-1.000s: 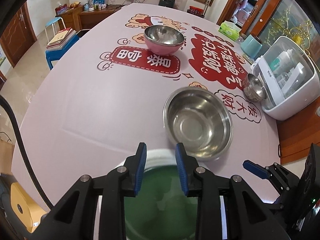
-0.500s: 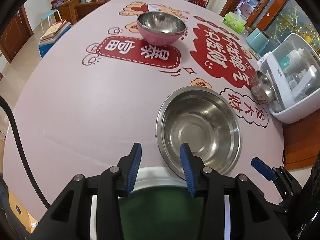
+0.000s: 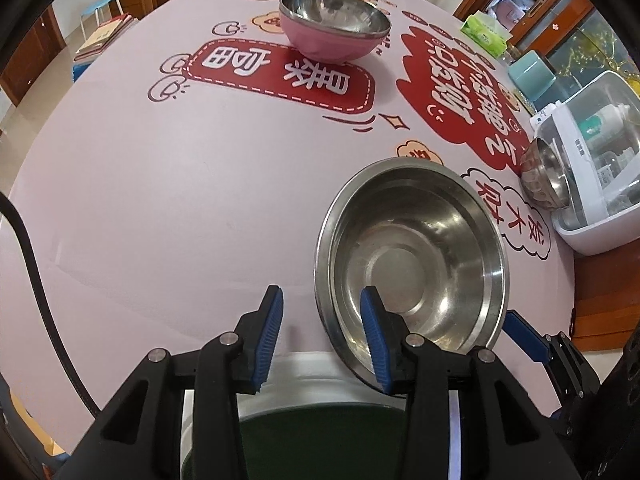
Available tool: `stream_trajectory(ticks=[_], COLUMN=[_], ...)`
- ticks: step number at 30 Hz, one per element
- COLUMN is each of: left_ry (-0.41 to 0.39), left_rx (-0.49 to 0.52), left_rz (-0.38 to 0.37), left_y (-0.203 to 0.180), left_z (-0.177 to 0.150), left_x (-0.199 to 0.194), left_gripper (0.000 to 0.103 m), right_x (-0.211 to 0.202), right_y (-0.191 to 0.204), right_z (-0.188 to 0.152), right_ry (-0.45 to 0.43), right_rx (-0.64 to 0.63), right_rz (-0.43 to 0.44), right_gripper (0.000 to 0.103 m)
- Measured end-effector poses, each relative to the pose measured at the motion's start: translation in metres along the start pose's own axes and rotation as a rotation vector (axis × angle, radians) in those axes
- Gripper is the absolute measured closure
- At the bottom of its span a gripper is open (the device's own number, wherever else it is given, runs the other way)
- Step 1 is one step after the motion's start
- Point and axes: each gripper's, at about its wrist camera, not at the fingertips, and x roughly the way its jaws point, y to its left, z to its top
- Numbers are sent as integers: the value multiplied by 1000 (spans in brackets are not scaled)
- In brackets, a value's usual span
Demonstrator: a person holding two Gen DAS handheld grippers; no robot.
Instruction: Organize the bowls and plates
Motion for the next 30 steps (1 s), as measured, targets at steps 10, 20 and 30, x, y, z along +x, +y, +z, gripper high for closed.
stream_trajectory(ticks=[10, 20, 30], left_ry=[29, 13, -8], left_rx=[50, 62, 75], left_rz=[-10, -9, -18], left_y=[-13, -13, -16], left_z=[2, 0, -10], left_x=[10, 7, -2], left_gripper=[79, 84, 84], right_x=[1, -2, -9], right_y=[-3, -7, -12], right_z=[0, -1, -2], right_ry=[-20, -18, -30], right_rx=[6, 12, 38], right_rz=[9, 3, -1], right_gripper=[65, 72, 79])
